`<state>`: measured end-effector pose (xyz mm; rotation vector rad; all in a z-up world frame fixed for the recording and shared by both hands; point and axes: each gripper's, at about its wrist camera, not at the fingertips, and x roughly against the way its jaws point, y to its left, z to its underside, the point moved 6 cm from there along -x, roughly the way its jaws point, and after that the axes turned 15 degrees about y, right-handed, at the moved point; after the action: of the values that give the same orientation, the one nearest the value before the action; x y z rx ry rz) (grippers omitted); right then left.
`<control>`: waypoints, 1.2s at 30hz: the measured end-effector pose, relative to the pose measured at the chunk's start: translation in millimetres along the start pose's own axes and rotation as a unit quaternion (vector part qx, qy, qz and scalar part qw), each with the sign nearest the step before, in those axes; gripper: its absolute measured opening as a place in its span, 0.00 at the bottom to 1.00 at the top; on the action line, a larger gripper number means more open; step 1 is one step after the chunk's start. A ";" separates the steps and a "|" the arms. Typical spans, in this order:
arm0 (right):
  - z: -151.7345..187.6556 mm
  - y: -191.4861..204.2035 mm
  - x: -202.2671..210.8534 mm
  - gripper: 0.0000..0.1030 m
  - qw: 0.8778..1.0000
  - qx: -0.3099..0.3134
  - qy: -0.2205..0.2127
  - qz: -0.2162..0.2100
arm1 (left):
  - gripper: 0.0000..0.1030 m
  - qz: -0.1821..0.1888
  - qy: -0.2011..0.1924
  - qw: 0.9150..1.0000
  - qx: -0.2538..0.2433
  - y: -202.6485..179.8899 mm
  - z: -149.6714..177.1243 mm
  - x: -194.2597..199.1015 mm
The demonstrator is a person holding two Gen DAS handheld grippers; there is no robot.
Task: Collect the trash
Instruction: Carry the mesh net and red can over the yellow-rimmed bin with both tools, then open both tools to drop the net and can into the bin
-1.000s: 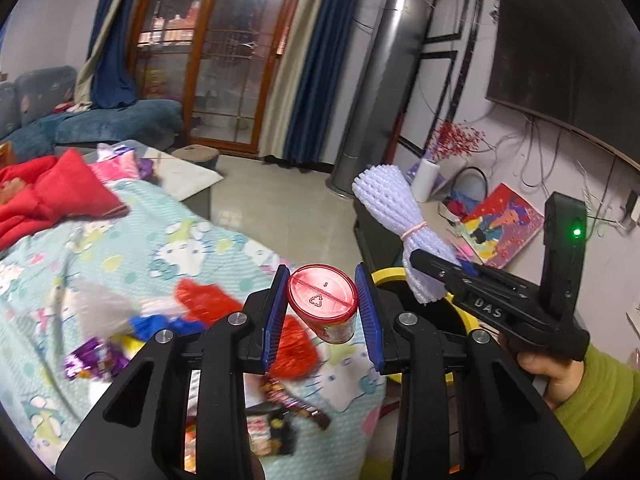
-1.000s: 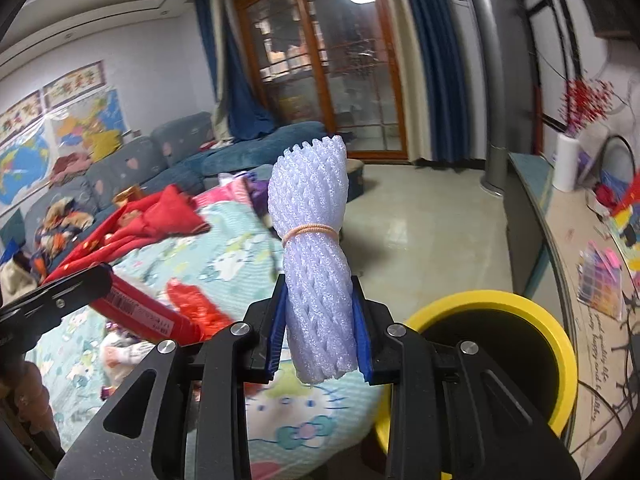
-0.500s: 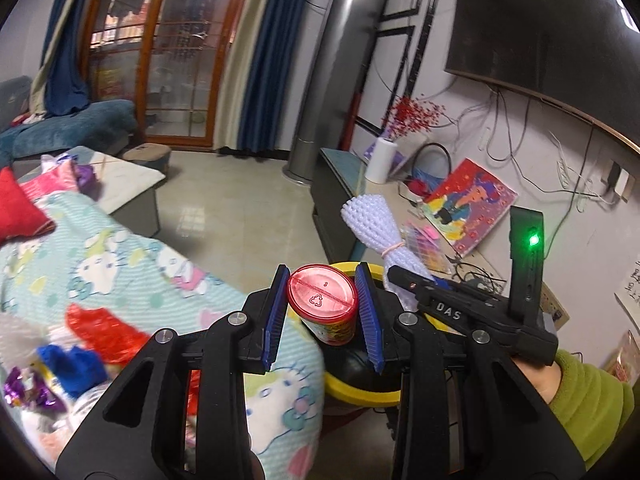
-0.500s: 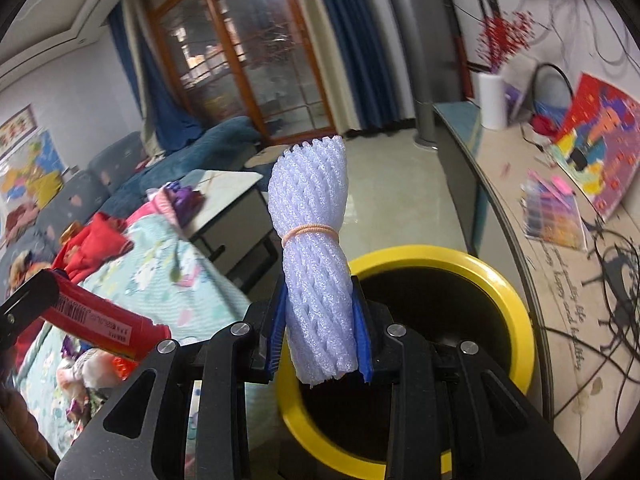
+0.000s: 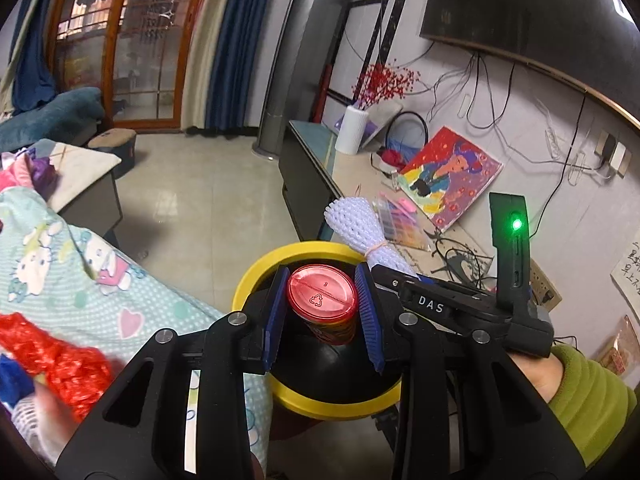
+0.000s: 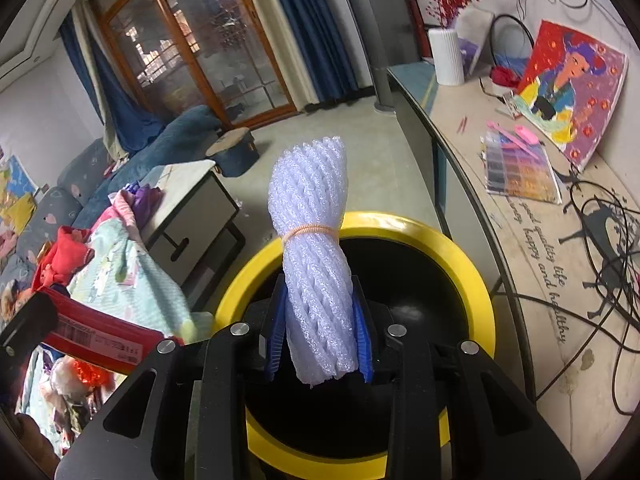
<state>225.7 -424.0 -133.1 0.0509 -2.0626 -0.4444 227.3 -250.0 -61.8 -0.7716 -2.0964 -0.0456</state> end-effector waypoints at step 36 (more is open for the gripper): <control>4.3 39.0 27.0 0.70 0.999 0.023 -0.032 -0.017 | 0.89 -0.071 -0.044 0.993 0.077 52.7 32.0 43.3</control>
<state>213.9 -392.2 -99.7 0.0997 -2.1372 -0.4249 214.1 -175.8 -61.6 -0.5390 -2.2064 0.0727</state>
